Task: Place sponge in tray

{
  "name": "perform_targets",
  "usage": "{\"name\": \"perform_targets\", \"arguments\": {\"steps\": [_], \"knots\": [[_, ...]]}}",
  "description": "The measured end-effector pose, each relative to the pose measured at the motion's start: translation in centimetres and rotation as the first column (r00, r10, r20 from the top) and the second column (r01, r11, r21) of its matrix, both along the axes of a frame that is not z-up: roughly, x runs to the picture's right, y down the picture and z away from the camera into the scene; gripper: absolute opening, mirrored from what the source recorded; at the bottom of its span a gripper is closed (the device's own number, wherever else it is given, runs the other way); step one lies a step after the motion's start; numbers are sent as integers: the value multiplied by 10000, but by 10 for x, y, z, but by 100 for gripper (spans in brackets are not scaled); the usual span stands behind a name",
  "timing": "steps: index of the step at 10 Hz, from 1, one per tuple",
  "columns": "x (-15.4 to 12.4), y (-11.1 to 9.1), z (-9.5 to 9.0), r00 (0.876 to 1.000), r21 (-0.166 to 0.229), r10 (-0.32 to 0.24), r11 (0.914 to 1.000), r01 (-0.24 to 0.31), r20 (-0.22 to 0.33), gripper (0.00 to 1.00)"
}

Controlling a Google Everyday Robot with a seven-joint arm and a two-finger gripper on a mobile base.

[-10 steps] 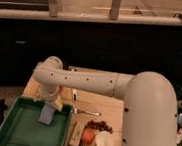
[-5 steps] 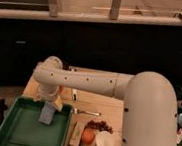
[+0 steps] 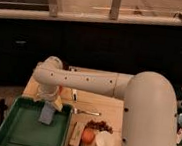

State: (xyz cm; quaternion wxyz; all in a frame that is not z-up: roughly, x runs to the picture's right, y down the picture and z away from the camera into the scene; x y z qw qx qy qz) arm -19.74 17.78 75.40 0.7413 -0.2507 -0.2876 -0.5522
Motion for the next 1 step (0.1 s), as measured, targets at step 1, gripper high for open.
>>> {"name": "perform_targets", "arguments": {"steps": [1], "knots": [[0, 0, 0, 10000, 0, 0, 10000, 0, 1, 80]]}}
